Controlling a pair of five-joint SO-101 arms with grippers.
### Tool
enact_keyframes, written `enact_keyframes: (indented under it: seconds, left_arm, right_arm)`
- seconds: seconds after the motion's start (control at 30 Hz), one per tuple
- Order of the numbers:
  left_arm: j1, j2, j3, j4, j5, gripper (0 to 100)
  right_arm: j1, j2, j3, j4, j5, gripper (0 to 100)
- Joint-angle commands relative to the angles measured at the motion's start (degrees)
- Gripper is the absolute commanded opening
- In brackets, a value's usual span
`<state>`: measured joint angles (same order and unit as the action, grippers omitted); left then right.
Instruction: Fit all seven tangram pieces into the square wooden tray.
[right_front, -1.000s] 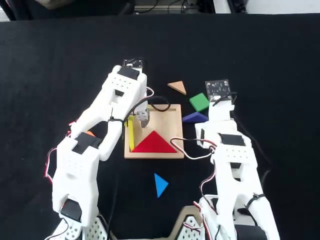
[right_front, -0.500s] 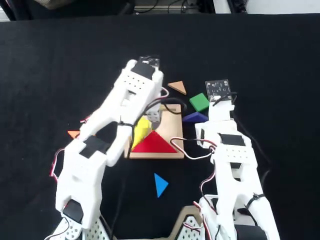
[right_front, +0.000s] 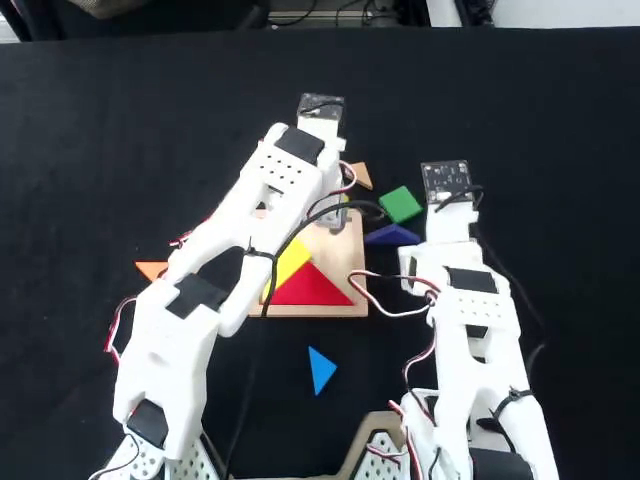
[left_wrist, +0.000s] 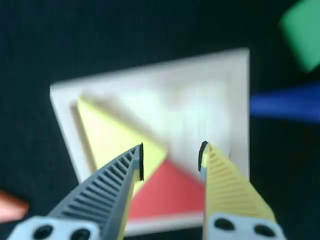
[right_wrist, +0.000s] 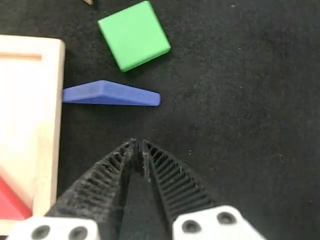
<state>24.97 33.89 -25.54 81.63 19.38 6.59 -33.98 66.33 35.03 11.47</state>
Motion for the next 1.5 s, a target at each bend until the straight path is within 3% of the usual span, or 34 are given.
enact_keyframes:
  seconds: [0.0,0.53,0.9,1.17,1.47]
  left_arm:
    - [-0.2,1.8,-0.1,-4.7,-0.4,20]
    - [-1.8,4.5,0.8,7.0,-4.0,20]
    - [-1.5,-4.3,2.9,6.3,-3.9,20]
    - [-1.2,-4.3,11.6,1.0,-4.1,20]
    - [-1.5,-4.4,14.4,0.9,-22.8,20]
  right_arm:
    - [1.1,-2.2,-0.9,-1.2,0.4,1.2]
    - [1.0,-2.2,-0.5,-3.2,0.4,1.2]
    - [1.0,-2.2,-0.5,-3.2,0.4,1.2]
    - [1.0,-2.2,-0.5,-3.1,0.4,1.2]
    - [1.0,-2.2,-0.5,-3.2,0.4,1.2]
